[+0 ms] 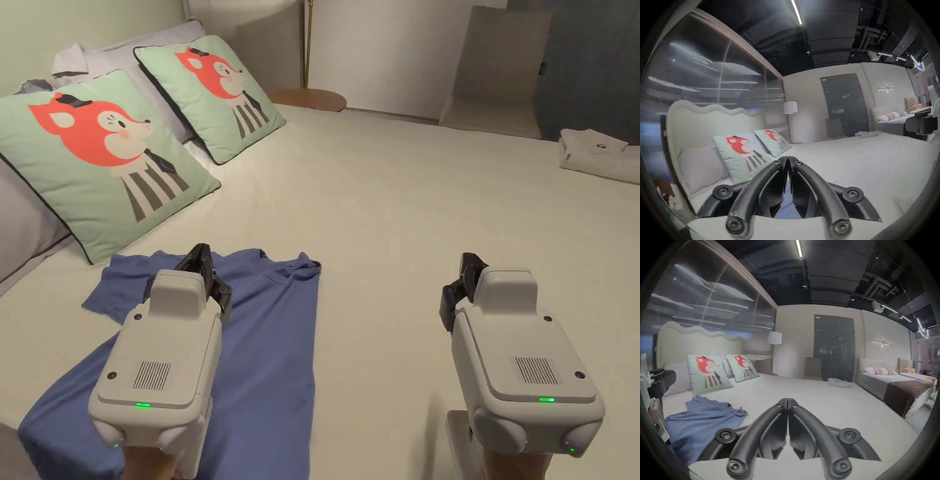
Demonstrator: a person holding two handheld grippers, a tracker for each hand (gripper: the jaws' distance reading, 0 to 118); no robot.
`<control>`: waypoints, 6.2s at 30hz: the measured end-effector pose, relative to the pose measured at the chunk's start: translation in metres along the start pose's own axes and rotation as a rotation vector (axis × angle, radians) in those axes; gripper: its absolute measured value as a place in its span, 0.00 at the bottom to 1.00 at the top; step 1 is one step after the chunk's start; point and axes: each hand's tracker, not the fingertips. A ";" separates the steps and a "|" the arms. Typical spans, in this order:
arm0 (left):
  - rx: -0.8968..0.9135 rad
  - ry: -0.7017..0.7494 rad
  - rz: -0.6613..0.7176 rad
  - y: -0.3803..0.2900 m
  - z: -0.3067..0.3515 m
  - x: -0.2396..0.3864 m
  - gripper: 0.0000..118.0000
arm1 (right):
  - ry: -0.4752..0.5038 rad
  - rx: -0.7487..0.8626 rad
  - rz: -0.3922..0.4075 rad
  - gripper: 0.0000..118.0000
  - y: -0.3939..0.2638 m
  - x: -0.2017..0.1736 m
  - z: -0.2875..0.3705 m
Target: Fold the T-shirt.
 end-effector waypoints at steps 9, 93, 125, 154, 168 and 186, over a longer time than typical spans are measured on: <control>-0.049 0.217 -0.002 -0.007 0.023 -0.098 0.00 | 0.181 -0.007 0.006 0.01 0.001 -0.086 -0.023; -0.396 -0.997 0.001 0.149 -0.057 0.321 0.04 | -0.438 0.014 -0.006 0.01 0.001 0.218 0.121; -0.359 -0.616 0.118 0.065 -0.064 0.234 0.91 | -0.394 -0.018 -0.008 0.01 0.001 0.190 0.111; -0.569 -0.485 0.138 0.036 -0.082 0.161 0.00 | -0.341 -0.006 0.001 0.01 0.004 0.182 0.092; -0.924 -0.568 0.033 -0.055 -0.070 0.233 0.66 | -0.366 -0.058 -0.011 0.01 -0.004 0.194 0.103; -0.885 -0.603 0.016 -0.058 -0.045 0.242 0.04 | -0.391 -0.154 -0.050 0.01 -0.027 0.213 0.100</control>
